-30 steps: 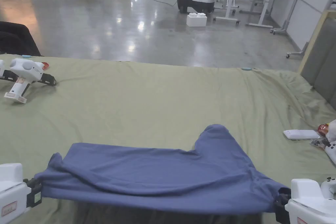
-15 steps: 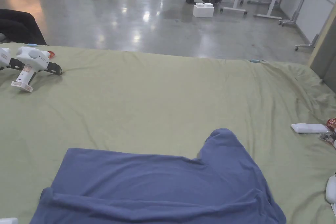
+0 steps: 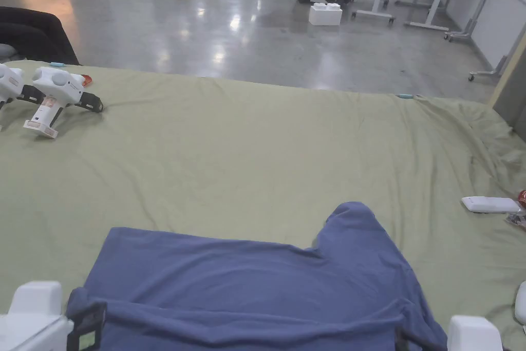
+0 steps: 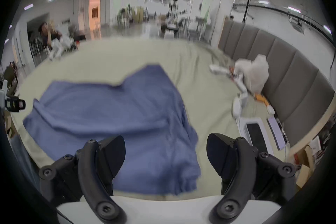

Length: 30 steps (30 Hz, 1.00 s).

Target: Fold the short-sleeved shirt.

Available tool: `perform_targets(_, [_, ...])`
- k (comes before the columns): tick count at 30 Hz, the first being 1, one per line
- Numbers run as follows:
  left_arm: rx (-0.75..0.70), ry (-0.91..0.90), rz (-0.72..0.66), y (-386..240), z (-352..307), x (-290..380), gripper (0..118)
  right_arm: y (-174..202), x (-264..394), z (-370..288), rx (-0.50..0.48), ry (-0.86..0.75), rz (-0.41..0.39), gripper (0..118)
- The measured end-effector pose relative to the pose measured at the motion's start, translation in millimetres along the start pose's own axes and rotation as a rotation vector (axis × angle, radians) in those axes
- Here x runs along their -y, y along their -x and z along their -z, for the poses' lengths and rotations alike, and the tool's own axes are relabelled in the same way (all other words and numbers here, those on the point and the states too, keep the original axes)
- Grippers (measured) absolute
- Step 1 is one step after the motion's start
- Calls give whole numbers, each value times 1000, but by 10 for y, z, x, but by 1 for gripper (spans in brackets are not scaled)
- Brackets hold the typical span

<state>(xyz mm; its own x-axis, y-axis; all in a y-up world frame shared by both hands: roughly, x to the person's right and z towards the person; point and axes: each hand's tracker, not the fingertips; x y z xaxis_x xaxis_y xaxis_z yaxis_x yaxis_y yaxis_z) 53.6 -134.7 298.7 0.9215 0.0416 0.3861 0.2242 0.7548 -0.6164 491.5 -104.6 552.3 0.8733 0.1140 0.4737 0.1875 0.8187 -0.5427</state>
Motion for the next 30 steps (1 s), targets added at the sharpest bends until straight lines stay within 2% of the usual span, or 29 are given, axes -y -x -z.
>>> perform_targets(3, [3, -142, 12, -220, -65, -285, 65, 194, -253, -12, 26, -150, 22, 95])
perform_targets(8, [1, -341, 28, -542, -198, -629, 64, 483, -607, -46, -18, -342, 79, 94])
perform_targets(14, [-51, -508, 83, -808, -344, -828, 54, 757, -889, -80, -23, -467, 104, 77])
perform_targets(16, [-66, -548, 88, -858, -385, -851, 39, 830, -933, -67, -12, -486, 92, 51])
perform_targets(17, [-75, -551, 95, -882, -397, -860, 28, 870, -951, -66, 0, -499, 85, 30])
perform_targets(18, [-87, -560, 96, -903, -396, -877, 20, 904, -962, -68, 26, -512, 77, 14])
perform_targets(19, [-86, -565, 96, -908, -403, -884, 11, 927, -963, -68, 27, -524, 84, 5])
perform_targets(20, [-91, -571, 93, -914, -417, -889, 4, 941, -968, -65, 24, -530, 88, 4])
perform_targets(22, [-92, -577, 91, -909, -418, -894, 0, 951, -977, -65, 5, -538, 96, 2])
perform_targets(30, [-94, -495, 80, -638, -163, -913, 0, 976, -971, 44, 2, -517, 75, 0])
